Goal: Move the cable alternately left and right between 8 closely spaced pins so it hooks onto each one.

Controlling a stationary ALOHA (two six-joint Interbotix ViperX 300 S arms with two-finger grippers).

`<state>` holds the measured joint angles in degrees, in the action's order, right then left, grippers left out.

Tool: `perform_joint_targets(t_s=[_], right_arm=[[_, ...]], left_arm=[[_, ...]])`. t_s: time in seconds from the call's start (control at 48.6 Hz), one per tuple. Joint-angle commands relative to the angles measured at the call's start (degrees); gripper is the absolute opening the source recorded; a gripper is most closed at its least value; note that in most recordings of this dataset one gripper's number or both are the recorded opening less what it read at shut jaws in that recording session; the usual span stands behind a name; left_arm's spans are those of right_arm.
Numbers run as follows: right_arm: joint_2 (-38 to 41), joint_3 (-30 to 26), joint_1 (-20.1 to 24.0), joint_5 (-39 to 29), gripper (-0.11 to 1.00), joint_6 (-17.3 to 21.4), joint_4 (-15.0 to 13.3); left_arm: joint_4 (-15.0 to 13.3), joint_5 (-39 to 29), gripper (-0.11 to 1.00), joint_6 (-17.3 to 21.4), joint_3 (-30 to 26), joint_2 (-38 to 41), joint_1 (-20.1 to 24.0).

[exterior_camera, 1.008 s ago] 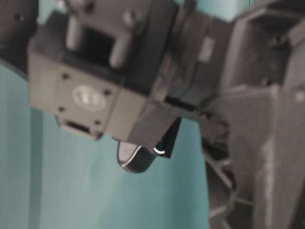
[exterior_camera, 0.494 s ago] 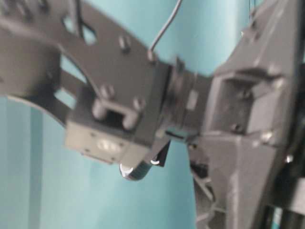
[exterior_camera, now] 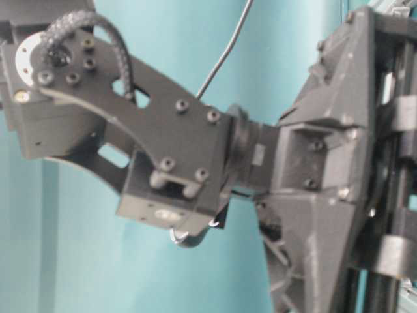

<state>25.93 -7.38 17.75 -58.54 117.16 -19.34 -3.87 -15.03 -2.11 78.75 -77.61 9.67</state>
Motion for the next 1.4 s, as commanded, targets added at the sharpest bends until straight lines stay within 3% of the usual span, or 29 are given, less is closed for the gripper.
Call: perform_joint_targets(t_s=[0.0, 0.514, 1.132, 1.379], right_arm=[[-1.4, -0.4, 0.0, 0.0, 0.15, 0.0, 0.1], [-1.7, -0.2, -2.2, -0.1, 0.15, -3.3, 0.1], [-1.8, 0.2, -2.9, -0.1, 0.15, -3.6, 0.1], [-1.8, 0.1, -5.7, -0.2, 0.16, -9.0, 0.2]], left_arm=[[0.2, 0.4, 0.12, -0.2, -0.6, 0.4, 0.0], [0.1, 0.4, 0.12, -0.2, -0.7, 0.4, 0.0], [0.2, 0.5, 0.12, -0.2, -0.6, 0.4, 0.0], [0.1, 0.4, 0.12, -0.2, -0.6, 0.4, 0.0]])
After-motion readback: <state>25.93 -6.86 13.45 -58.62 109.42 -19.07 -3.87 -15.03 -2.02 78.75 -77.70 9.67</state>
